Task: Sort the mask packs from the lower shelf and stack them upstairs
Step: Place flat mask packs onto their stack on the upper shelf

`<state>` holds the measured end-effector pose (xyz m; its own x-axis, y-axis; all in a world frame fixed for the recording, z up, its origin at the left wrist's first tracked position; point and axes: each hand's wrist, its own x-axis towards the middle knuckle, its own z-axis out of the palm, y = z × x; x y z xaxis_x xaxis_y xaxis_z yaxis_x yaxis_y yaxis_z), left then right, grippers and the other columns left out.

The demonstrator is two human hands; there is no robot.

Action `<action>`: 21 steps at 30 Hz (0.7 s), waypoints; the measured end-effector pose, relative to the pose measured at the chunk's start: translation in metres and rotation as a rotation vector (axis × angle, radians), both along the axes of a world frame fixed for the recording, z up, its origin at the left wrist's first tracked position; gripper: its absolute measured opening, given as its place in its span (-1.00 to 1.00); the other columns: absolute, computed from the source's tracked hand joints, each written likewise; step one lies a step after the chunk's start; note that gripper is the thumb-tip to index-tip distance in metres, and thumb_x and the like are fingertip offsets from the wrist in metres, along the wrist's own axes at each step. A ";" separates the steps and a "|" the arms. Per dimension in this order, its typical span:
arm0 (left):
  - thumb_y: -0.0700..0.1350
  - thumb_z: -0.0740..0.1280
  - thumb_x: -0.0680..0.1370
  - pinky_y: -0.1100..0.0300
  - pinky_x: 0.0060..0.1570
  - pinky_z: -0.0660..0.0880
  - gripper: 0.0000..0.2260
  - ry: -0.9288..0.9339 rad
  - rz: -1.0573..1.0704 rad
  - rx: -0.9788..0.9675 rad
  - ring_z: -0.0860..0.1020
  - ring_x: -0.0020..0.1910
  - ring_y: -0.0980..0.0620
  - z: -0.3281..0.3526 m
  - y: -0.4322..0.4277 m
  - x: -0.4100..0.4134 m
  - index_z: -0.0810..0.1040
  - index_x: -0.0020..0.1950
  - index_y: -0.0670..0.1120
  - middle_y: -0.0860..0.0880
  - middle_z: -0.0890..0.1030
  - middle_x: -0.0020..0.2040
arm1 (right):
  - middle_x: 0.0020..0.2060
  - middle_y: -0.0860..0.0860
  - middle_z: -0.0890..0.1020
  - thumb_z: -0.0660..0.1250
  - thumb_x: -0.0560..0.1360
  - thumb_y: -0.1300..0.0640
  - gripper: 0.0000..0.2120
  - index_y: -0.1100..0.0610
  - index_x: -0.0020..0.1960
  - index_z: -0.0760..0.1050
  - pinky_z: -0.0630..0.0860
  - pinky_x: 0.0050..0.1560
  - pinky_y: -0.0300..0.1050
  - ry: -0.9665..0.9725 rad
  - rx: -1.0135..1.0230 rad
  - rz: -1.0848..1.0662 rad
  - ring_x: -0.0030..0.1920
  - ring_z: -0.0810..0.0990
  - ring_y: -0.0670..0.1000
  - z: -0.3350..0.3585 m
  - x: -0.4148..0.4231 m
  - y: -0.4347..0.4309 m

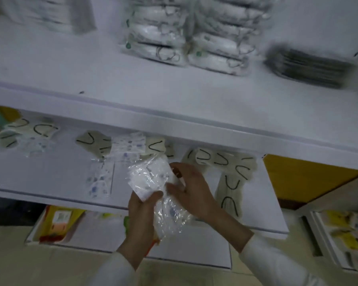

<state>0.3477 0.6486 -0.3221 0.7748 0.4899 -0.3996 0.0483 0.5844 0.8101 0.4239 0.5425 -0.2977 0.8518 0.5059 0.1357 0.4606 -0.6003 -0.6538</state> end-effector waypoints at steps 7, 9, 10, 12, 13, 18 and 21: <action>-0.35 0.29 0.47 -0.03 -0.02 0.55 -0.62 -0.202 0.147 -0.200 0.64 0.00 -0.12 0.111 -0.072 -0.043 0.55 0.22 -0.02 -0.10 0.67 0.04 | 0.01 -0.06 0.66 0.65 0.04 -0.06 -0.28 0.02 0.14 0.48 0.56 -0.11 -0.27 0.440 0.671 -0.209 -0.02 0.65 -0.13 0.088 -0.088 -0.096; -0.33 0.29 0.47 -0.01 -0.05 0.60 -0.64 -0.303 0.133 -0.190 0.65 -0.02 -0.08 0.145 -0.094 -0.044 0.56 0.18 -0.01 -0.06 0.68 0.02 | -0.17 -0.06 0.72 0.59 0.20 0.29 -0.56 0.16 0.02 0.53 0.57 -0.24 -0.30 0.474 0.833 -0.141 -0.15 0.69 -0.13 0.119 -0.103 -0.106; -0.33 0.28 0.47 0.02 -0.08 0.61 -0.65 -0.357 0.125 -0.173 0.66 -0.03 -0.05 0.161 -0.104 -0.042 0.56 0.17 -0.01 -0.03 0.69 0.01 | -0.19 -0.06 0.72 0.54 0.27 0.37 -0.65 0.20 0.00 0.54 0.57 -0.25 -0.30 0.428 0.879 -0.126 -0.16 0.69 -0.12 0.137 -0.106 -0.110; -0.36 0.27 0.48 0.10 -0.11 0.63 -0.67 -0.454 0.111 -0.130 0.67 -0.07 0.01 0.194 -0.119 -0.035 0.56 0.12 0.00 0.02 0.70 -0.04 | -0.13 0.01 0.72 0.41 0.38 0.39 -0.77 0.22 0.00 0.56 0.58 -0.20 -0.23 0.310 0.952 -0.137 -0.09 0.69 -0.02 0.167 -0.099 -0.117; -0.37 0.27 0.48 0.15 -0.14 0.63 -0.67 -0.501 0.101 -0.105 0.67 -0.09 0.03 0.210 -0.124 -0.031 0.56 0.09 0.00 0.04 0.70 -0.07 | -0.12 0.02 0.72 0.38 0.41 0.39 -0.81 0.20 -0.02 0.57 0.59 -0.17 -0.20 0.253 0.971 -0.153 -0.07 0.69 0.03 0.180 -0.093 -0.121; -0.31 0.41 0.33 0.14 -0.05 0.56 -0.62 -0.695 -0.010 0.151 0.62 0.04 -0.06 0.252 -0.106 0.005 0.53 0.10 -0.04 -0.06 0.65 0.04 | -0.16 0.05 0.70 0.36 0.42 0.41 -0.81 0.20 -0.03 0.57 0.58 -0.16 -0.18 0.008 0.979 -0.207 -0.12 0.67 0.01 0.238 -0.047 -0.146; -0.35 0.47 0.31 0.12 0.19 0.47 -0.50 -0.664 -0.036 0.519 0.52 0.21 -0.02 0.261 -0.068 0.029 0.46 0.14 0.05 -0.08 0.54 0.21 | -0.24 -0.04 0.68 0.34 0.43 0.45 -0.79 0.19 -0.06 0.55 0.56 -0.17 -0.25 -0.053 0.886 -0.163 -0.19 0.65 -0.08 0.260 -0.017 -0.156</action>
